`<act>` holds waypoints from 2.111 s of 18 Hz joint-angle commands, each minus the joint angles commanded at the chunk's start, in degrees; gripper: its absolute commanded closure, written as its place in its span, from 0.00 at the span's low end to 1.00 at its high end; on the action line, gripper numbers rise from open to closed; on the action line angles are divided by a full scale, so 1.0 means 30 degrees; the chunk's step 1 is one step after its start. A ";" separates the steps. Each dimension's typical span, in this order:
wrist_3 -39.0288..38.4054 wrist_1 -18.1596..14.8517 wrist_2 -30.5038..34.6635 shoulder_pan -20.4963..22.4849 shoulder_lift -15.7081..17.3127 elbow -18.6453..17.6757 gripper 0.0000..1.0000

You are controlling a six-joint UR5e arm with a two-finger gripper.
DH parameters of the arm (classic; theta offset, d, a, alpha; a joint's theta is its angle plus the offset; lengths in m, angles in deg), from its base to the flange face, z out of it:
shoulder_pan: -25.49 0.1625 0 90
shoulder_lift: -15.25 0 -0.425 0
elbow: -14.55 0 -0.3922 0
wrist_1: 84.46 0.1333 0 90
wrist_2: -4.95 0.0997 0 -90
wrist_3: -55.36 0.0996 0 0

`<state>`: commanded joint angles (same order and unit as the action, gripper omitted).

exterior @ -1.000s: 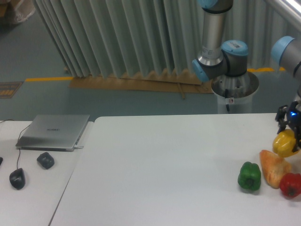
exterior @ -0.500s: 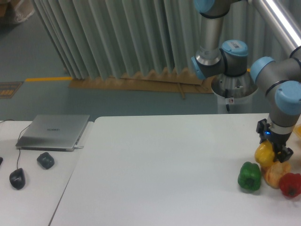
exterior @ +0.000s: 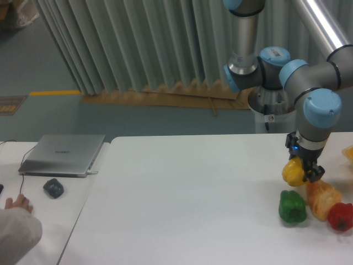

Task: Place the yellow pepper on the table
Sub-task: 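Lower the yellow pepper onto the table beside the green pepper, then open the gripper and lift it off the yellow pepper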

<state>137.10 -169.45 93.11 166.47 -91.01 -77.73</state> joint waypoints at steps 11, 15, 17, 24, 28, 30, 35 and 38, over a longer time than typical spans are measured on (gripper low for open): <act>-0.0381 0.0146 0.0789 -0.0821 -0.0381 -0.0557 0.28; -0.0615 0.0263 0.1289 -0.1112 -0.0468 -0.0557 0.00; -0.0586 0.0264 0.1289 -0.1114 -0.0469 -0.0528 0.00; -0.0557 0.0322 0.1230 -0.1085 -0.0440 -0.0441 0.00; 0.0376 0.0525 0.1085 -0.0529 0.0263 0.1871 0.00; 0.0352 0.1723 0.0677 -0.0324 0.0293 0.1904 0.00; 0.0468 0.2930 0.0293 -0.0381 0.1347 0.1816 0.00; 0.0468 0.2697 0.0206 -0.0468 0.2340 0.1583 0.00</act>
<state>138.51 -161.36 93.72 165.06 -83.99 -72.98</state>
